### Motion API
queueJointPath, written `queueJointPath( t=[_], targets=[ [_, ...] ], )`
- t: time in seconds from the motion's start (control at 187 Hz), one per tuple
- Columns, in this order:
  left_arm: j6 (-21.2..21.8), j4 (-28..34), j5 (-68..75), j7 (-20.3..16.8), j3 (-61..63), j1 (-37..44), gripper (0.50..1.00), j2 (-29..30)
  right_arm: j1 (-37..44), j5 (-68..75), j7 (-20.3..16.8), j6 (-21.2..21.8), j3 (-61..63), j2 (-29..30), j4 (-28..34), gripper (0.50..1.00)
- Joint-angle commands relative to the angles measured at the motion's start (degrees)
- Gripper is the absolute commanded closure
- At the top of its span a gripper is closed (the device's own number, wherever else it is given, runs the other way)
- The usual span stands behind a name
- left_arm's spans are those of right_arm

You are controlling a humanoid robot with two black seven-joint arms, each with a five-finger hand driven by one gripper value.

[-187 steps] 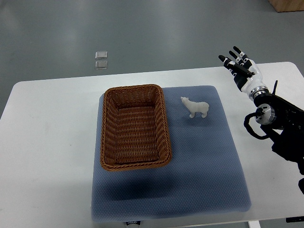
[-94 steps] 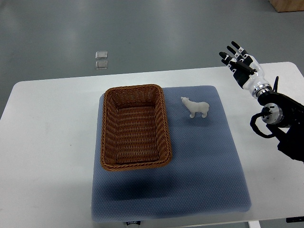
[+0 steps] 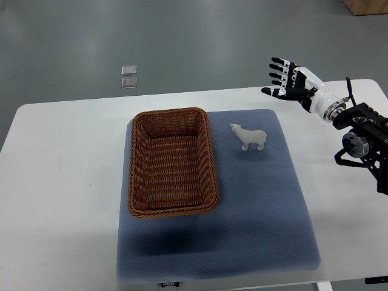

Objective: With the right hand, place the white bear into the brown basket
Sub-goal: 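Reach the right hand down to the white polar bear and grasp it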

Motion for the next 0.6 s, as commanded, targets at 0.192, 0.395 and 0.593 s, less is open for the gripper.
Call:
queueJointPath(
  t=[0.192, 0.395, 0.593],
  targets=[
    [0.0, 0.0, 0.0, 0.0, 0.0, 0.0, 0.500, 0.0, 1.7, -27.3, 4.2, -1.8, -7.5, -3.8, 7.0, 0.593],
    [0.0, 0.0, 0.0, 0.0, 0.0, 0.0, 0.500, 0.0, 1.9, -37.9, 3.9, -5.4, -12.3, -4.5, 10.6, 0.599],
    [0.0, 0.0, 0.0, 0.0, 0.0, 0.0, 0.500, 0.0, 2.0, -41.6, 1.1, -10.5, -17.0, -4.7, 10.6, 0.628]
  ],
)
